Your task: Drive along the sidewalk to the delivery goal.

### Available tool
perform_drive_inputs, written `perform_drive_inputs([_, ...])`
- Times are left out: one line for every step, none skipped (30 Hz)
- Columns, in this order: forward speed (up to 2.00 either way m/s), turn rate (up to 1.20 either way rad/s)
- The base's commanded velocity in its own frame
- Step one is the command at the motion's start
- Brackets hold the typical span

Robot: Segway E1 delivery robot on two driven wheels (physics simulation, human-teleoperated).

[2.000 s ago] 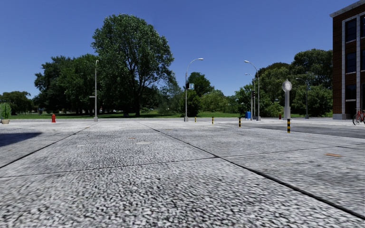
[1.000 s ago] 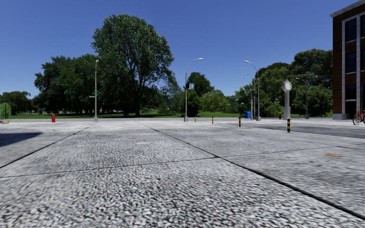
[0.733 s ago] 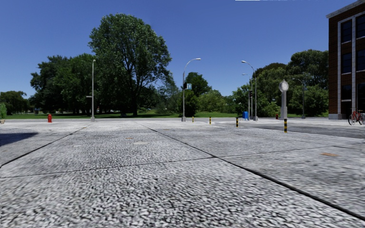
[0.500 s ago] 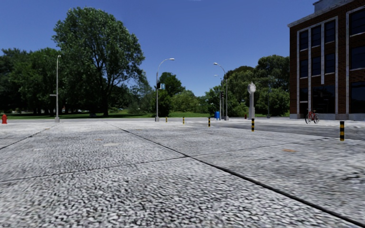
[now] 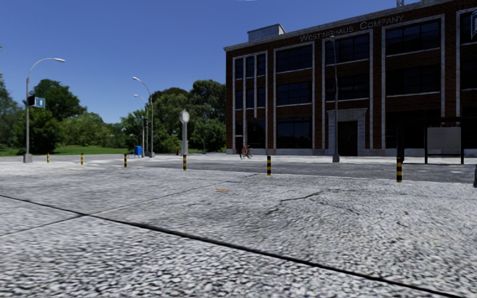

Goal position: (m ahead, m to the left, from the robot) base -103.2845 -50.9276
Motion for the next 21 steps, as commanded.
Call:
perform_drive_inputs([0.00, -1.20])
perform_drive_inputs([0.00, -1.20])
perform_drive_inputs([0.00, -1.20])
perform_drive_inputs([0.00, -1.20])
perform_drive_inputs([0.00, -1.20])
perform_drive_inputs([0.00, -1.20])
perform_drive_inputs([0.00, -1.20])
perform_drive_inputs([0.00, -1.20])
perform_drive_inputs([0.00, -1.20])
perform_drive_inputs([0.00, -1.20])
perform_drive_inputs([0.00, -1.20])
perform_drive_inputs([0.00, -1.20])
perform_drive_inputs([0.00, -1.20])
perform_drive_inputs([0.00, -1.20])
perform_drive_inputs([0.00, -1.20])
perform_drive_inputs([0.00, -1.20])
perform_drive_inputs([0.00, -1.20])
perform_drive_inputs([0.00, -1.20])
perform_drive_inputs([0.00, -1.20])
perform_drive_inputs([0.00, -1.20])
perform_drive_inputs([0.00, -1.20])
